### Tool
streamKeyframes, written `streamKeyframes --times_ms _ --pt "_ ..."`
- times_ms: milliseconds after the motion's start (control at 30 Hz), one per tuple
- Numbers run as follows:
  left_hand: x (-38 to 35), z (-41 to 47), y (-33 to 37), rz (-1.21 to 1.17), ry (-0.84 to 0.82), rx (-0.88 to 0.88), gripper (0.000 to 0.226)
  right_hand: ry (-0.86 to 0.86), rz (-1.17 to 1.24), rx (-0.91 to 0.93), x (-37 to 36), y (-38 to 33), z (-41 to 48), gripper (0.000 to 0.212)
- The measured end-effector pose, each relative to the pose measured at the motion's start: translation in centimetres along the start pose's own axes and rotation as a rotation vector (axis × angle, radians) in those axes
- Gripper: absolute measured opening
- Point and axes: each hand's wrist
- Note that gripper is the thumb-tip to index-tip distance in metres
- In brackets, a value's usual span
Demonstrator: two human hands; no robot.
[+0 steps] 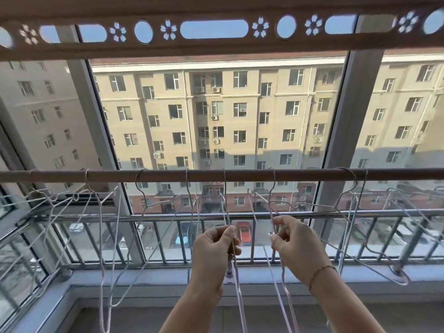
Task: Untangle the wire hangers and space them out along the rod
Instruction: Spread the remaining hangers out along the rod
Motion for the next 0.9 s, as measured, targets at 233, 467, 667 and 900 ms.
streamKeyframes --times_ms 233,467,667,900 --pt "0.2 0.2 -0.1 0.028 -0.002 -0.004 0.016 0.032 -0.012 -0.009 0.0 0.3 0.1 0.029" --pt "0.4 0.1 -0.2 0.121 0.038 -0.111 0.018 0.071 -0.024 -0.017 0.4 0.1 -0.4 0.028" --pt "-0.9 -2.3 1.1 0.415 0.188 -0.571 0.04 0.225 -0.073 -0.032 3.1 0.8 -1.7 0.026" --pt "-7.8 -6.4 1.0 0.391 -0.115 -0.619 0.011 0.511 -0.041 -0.039 9.5 5.0 -3.1 0.009"
Point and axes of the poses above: each hand's wrist, its own z-axis towards the middle knuckle, its own x-axis out of the back of the hand, y = z × x, and after that the axes turned 5 degrees about -z, right-handed
